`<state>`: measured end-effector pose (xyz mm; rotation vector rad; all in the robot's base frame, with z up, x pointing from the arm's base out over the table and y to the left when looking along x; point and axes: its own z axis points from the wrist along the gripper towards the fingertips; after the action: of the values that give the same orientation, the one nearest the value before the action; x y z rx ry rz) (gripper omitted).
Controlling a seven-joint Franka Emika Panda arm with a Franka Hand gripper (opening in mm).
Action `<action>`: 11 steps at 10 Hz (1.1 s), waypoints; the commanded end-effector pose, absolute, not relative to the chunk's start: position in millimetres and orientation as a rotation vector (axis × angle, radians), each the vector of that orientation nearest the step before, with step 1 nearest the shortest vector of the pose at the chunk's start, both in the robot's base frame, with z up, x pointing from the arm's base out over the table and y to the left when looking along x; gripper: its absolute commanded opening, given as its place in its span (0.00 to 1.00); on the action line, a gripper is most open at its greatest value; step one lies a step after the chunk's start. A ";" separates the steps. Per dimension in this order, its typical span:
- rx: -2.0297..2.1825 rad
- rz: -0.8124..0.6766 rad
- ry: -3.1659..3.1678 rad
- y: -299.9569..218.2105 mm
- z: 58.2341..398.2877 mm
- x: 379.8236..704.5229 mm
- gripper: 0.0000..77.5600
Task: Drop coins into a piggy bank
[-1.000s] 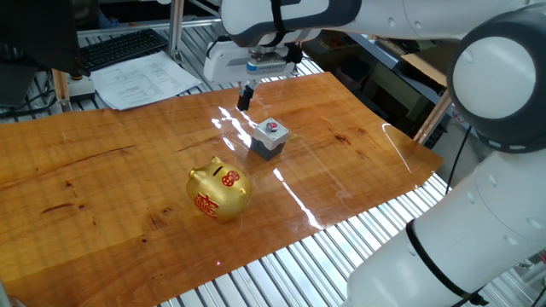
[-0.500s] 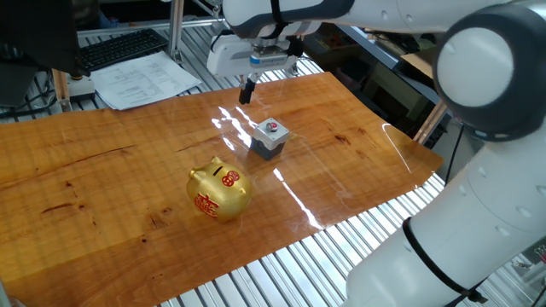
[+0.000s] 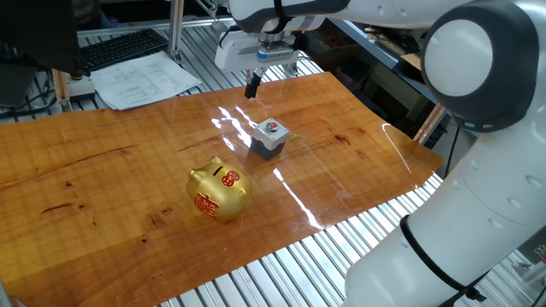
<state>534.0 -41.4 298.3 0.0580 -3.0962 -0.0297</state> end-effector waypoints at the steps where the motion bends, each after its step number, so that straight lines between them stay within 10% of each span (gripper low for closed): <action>1: 0.039 -0.027 -3.109 -41.7 299.6 534.7 0.00; 11: -0.252 -0.048 -3.084 -41.6 299.7 534.7 0.00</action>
<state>534.1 -41.5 298.5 -0.2475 -3.0901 -0.0293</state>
